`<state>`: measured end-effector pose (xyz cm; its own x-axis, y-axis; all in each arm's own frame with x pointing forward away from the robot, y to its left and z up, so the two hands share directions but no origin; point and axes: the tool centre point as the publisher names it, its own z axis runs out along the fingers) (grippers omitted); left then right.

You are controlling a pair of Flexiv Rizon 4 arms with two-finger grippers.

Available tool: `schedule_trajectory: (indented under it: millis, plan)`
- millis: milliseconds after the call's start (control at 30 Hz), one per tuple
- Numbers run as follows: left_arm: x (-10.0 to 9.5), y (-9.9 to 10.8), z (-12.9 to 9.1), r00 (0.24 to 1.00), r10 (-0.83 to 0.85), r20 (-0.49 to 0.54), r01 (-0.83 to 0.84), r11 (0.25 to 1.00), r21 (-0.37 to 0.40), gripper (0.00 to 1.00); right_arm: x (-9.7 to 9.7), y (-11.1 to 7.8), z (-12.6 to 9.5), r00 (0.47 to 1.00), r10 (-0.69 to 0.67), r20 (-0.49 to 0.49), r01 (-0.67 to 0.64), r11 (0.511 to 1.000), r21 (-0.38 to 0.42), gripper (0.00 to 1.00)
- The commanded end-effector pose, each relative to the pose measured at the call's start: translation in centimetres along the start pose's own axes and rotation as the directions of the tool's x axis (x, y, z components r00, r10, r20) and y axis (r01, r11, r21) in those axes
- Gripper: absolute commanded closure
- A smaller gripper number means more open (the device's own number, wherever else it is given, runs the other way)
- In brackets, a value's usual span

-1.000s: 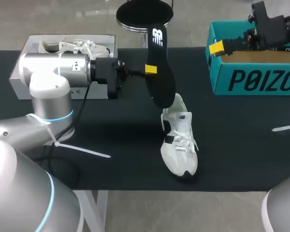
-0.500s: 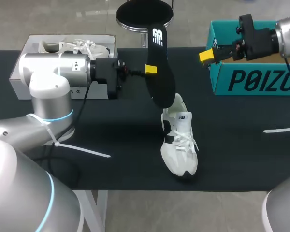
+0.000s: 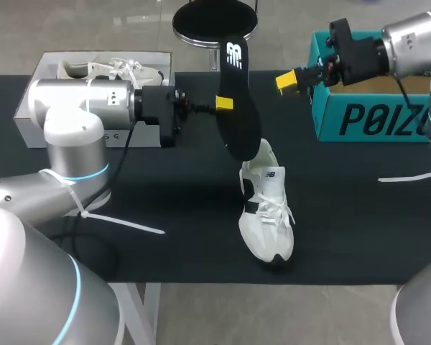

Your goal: Take the shoe out of the shoebox, open the shoe tongue, remove and reinsert the insole, then place the shoe into the shoebox

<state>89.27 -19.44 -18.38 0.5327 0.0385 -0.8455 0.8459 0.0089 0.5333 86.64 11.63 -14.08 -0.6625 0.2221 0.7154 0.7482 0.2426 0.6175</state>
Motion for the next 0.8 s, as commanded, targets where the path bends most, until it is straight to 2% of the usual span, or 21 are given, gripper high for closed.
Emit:
schedule_trajectory:
  millis: [33, 333, 800]
  plan:
    - [0.0, 0.0, 0.2, 1.0, 0.002, -0.002, -0.002, 1.0, -0.003, 1.0, -0.5, 0.3, 1.4, 1.0, 0.002, -0.007, -0.002, 1.0, 0.003, 0.0]
    - [0.0, 0.0, 0.2, 1.0, 0.002, -0.002, -0.002, 1.0, -0.003, 1.0, -0.2, 0.4, 3.4, 1.0, 0.001, -0.017, -0.001, 1.0, 0.02, 0.0]
    - [0.0, 0.0, 0.2, 1.0, 0.002, -0.002, -0.002, 1.0, -0.003, 1.0, -1.2, -1.7, 6.3, 0.998, 0.039, -0.058, -0.039, 0.999, 0.009, 0.0]
